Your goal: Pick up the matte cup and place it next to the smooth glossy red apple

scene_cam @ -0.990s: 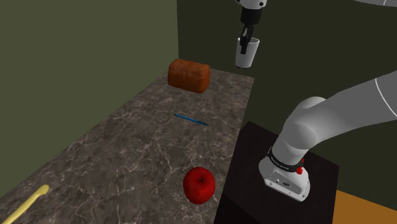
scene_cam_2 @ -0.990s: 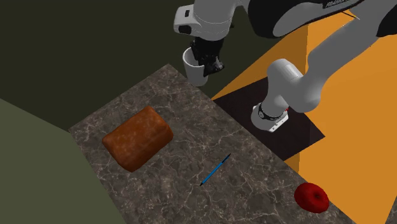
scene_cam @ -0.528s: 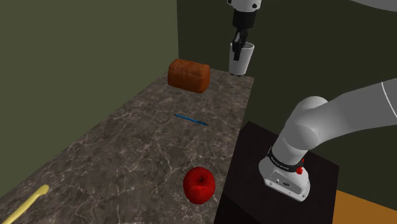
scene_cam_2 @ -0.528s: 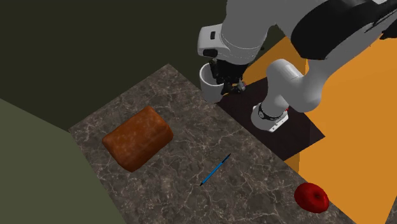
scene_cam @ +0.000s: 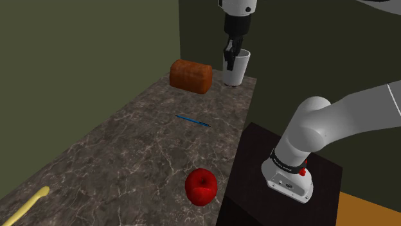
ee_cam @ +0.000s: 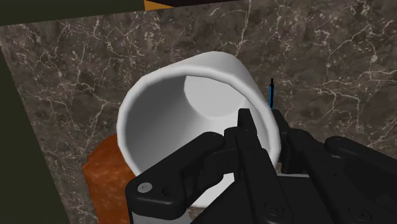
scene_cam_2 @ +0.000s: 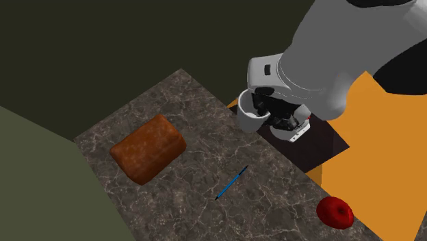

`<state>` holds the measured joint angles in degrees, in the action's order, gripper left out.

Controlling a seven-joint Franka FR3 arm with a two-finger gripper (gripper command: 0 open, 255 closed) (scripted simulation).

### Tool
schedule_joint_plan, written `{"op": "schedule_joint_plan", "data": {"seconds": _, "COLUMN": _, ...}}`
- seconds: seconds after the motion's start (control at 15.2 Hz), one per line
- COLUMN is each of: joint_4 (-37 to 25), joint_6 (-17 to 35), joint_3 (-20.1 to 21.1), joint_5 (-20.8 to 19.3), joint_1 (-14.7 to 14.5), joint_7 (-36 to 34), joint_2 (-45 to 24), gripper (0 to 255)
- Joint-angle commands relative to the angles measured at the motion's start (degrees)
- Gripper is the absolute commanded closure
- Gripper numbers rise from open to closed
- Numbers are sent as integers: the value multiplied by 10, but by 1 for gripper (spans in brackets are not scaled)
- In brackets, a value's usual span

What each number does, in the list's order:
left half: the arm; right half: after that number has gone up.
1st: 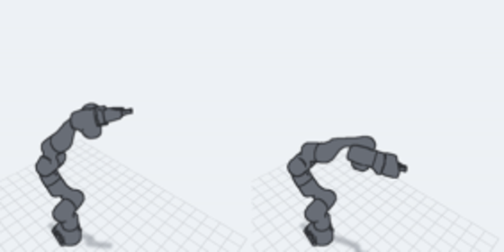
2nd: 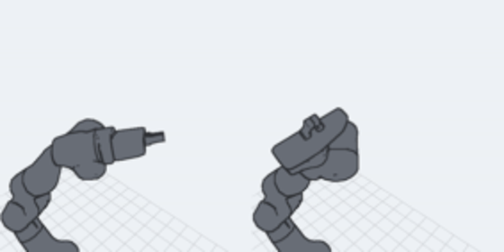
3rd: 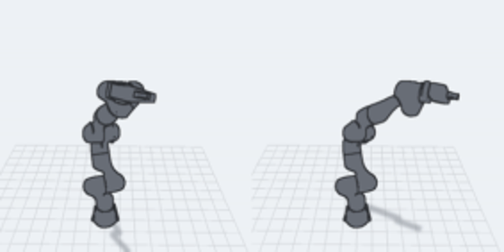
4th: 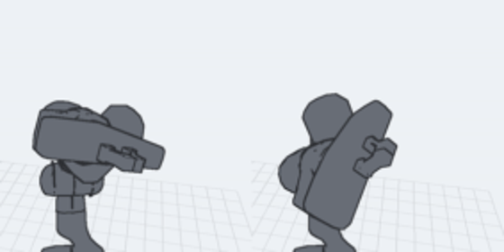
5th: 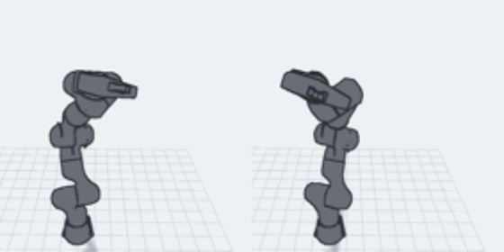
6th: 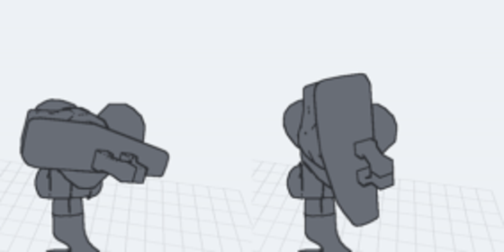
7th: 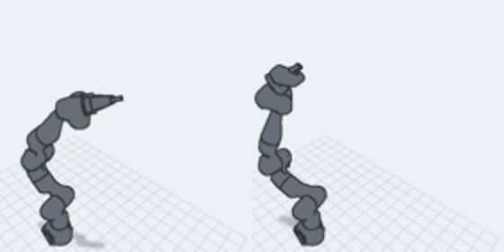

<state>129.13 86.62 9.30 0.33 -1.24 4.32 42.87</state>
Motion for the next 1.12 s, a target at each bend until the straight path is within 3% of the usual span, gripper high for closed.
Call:
{"op": "schedule_joint_plan", "data": {"seconds": 0.0, "joint_4": -5, "joint_6": -2, "joint_3": 27, "joint_5": 18, "joint_1": -8, "joint_7": -30, "joint_2": -4, "gripper": 255}}
{"op": "schedule_joint_plan", "data": {"seconds": 0.53, "joint_4": -52, "joint_6": -10, "joint_3": 129, "joint_5": 77, "joint_1": -32, "joint_7": -143, "joint_2": -39, "gripper": 255}}
{"op": "schedule_joint_plan", "data": {"seconds": 1.06, "joint_4": -136, "joint_6": -9, "joint_3": 239, "joint_5": 110, "joint_1": -36, "joint_7": -262, "joint_2": -113, "gripper": 255}}
